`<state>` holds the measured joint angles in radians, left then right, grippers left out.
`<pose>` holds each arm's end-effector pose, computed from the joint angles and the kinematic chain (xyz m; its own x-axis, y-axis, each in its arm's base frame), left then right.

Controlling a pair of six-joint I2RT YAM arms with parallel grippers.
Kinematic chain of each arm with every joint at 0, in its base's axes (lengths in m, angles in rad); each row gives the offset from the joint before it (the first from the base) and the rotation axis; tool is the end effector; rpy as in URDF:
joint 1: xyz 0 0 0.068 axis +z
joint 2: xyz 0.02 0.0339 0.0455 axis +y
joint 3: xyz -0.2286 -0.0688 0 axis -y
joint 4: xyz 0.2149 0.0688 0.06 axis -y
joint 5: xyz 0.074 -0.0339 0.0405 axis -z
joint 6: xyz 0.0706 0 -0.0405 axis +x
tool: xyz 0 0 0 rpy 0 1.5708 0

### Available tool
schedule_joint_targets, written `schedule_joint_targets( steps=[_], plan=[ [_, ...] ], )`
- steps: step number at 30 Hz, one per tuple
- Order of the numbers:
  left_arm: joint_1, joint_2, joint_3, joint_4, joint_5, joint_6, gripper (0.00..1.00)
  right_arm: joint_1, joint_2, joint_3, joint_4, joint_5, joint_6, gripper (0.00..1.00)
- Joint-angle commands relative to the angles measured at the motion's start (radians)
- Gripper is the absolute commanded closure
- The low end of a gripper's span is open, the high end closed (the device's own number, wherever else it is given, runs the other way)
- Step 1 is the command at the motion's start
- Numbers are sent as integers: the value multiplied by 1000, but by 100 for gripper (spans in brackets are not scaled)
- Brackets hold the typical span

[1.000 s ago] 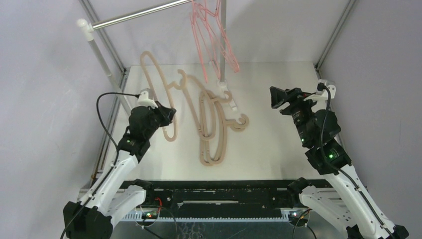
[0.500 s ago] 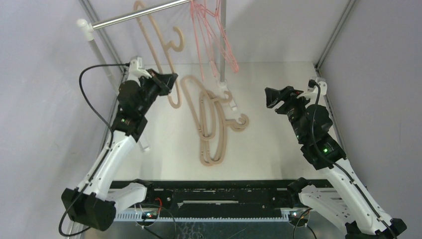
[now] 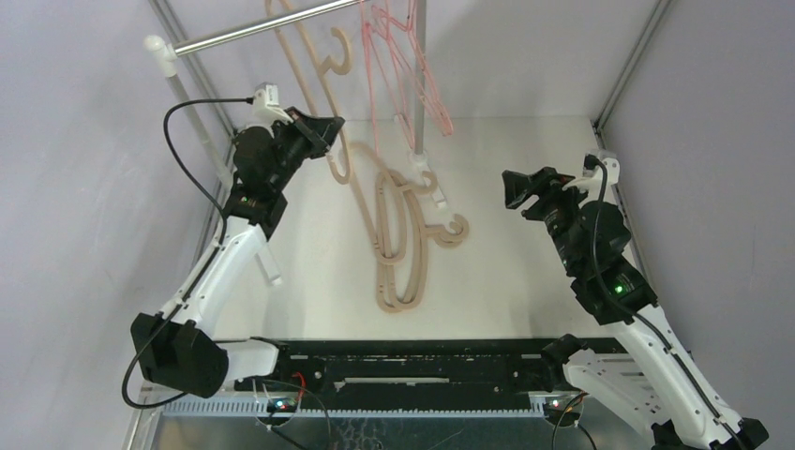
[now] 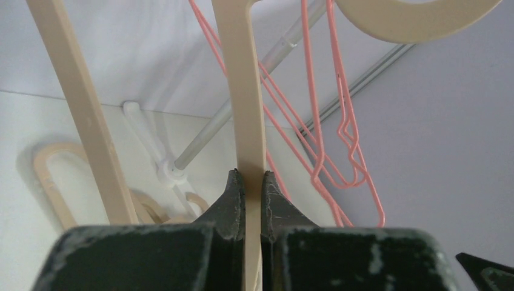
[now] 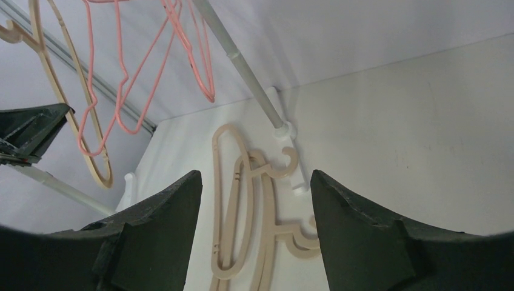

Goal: Organize the hangers

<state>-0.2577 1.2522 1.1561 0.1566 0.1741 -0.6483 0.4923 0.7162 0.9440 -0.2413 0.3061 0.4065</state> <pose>0.2979 -0.0912 0.3784 -0.2059 -0.5607 -0.8020 0.3687 0.7147 -0.5944 0.1728 0.0685 0.3687 -0.0841 0.3827 -0.9200 -0.1654 0.9051 0.3916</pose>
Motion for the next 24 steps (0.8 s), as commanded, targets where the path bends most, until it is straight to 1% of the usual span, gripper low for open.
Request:
schedule_joint_targets(
  steps=[1, 5, 13, 24],
  plan=[
    [17, 7, 73, 134, 41, -61, 100, -4, -1, 26, -1, 13, 3, 26],
    [24, 33, 88, 168, 54, -83, 100, -4, 9, 23, 2, 16, -1, 26],
    [48, 99, 178, 153, 31, -122, 100, -7, 17, 23, 9, 26, -10, 26],
    [59, 186, 274, 59, -6, -200, 100, -16, 14, 23, 4, 34, -11, 26]
  ],
)
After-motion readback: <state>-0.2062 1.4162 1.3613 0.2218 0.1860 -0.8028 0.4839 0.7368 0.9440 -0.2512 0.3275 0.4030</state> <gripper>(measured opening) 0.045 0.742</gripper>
